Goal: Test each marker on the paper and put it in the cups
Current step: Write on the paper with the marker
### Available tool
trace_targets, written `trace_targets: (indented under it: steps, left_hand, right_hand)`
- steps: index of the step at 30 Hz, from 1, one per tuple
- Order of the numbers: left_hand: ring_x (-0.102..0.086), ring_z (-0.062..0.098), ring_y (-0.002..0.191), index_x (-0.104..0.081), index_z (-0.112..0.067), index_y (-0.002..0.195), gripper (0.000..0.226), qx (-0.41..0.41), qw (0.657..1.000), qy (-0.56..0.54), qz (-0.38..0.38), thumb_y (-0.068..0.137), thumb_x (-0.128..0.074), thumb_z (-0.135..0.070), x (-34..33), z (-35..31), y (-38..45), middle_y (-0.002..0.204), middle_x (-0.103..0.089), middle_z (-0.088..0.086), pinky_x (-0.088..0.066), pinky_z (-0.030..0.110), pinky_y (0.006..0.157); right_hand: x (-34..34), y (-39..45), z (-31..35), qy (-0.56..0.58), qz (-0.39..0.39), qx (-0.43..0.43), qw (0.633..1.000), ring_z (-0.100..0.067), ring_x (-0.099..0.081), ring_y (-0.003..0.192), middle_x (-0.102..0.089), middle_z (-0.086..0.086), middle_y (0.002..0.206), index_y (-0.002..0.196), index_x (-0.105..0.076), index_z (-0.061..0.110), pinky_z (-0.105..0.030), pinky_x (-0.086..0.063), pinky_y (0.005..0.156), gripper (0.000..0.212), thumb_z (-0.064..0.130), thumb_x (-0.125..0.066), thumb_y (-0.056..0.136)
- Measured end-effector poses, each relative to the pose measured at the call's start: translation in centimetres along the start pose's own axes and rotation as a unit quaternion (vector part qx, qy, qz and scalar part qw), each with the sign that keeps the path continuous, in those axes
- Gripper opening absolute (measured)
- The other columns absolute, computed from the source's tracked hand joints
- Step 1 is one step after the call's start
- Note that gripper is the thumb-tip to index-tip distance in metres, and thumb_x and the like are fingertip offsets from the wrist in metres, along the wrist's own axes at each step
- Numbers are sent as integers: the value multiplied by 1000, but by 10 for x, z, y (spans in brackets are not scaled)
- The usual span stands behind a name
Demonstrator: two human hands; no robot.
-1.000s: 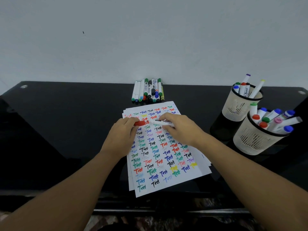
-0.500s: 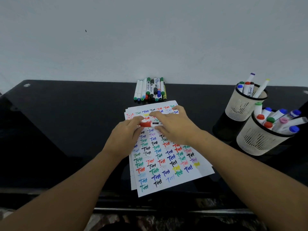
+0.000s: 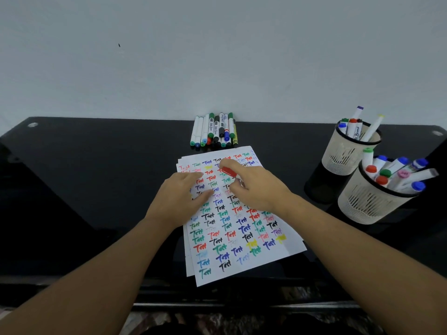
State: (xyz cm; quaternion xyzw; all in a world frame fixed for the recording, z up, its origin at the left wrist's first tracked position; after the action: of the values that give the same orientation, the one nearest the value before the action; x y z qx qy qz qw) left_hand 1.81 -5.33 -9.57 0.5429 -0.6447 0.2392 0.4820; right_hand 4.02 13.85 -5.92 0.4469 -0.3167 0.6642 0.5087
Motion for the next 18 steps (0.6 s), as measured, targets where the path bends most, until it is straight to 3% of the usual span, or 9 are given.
trace_targets:
  steps: [5,8,11,14,16,18]
  left_hand:
    - [-44,13,136,-53,-26,145,68,-9,1000,2,-9,92,-54,-68,2,-1,-1,146,-54,-5,-41,38,111]
    - [-42,13,137,-53,-26,145,67,-3,1000,-1,-6,92,-55,-67,2,-1,-1,147,-53,-5,-40,37,110]
    - [-42,13,137,-52,-27,146,68,1,1000,0,-2,92,-55,-67,2,-1,0,148,-52,-5,-40,37,111]
    - [-43,14,137,-51,-27,146,67,2,1000,1,1,92,-53,-67,2,0,0,148,-52,-4,-40,38,111]
    - [-43,13,137,-52,-27,146,67,0,1000,4,2,92,-53,-67,1,0,0,147,-53,-5,-40,38,111]
    - [-43,13,136,-53,-26,145,66,-1,1000,5,-2,92,-53,-67,2,0,1,147,-54,-5,-40,37,110]
  right_hand:
    - [-3,-5,-6,16,-1,-17,1000,-16,-61,59,-63,1,73,144,-29,53,-43,-54,56,48,33,-44,104]
    - [5,-10,-7,109,-21,-25,993,-7,-55,55,-62,6,79,148,-29,51,-35,-48,52,48,24,-37,109]
    - [10,-11,-13,192,-20,-51,980,-11,-70,80,-66,5,100,138,-46,50,-44,-60,65,40,22,-33,112]
    - [17,-15,-22,246,-44,-83,965,-34,-69,105,-68,8,111,124,-62,40,-55,-59,87,33,20,-40,109]
    - [21,-17,-25,279,-34,-87,956,-29,-66,113,-63,9,121,132,-55,38,-54,-59,93,41,9,-49,104]
    - [27,-18,-30,280,-50,-85,955,-18,-68,113,-63,4,118,130,-49,34,-48,-61,91,47,1,-58,99]
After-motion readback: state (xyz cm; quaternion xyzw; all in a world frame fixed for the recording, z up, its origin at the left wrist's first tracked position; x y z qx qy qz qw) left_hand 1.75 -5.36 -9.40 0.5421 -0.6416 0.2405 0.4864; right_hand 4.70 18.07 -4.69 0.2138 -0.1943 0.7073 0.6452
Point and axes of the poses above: each hand's wrist, its own y-axis towards the middle knuckle, its own x-axis out of the back of the hand, z = x × y, the point moved 7 cm from there along y, towards the middle knuckle
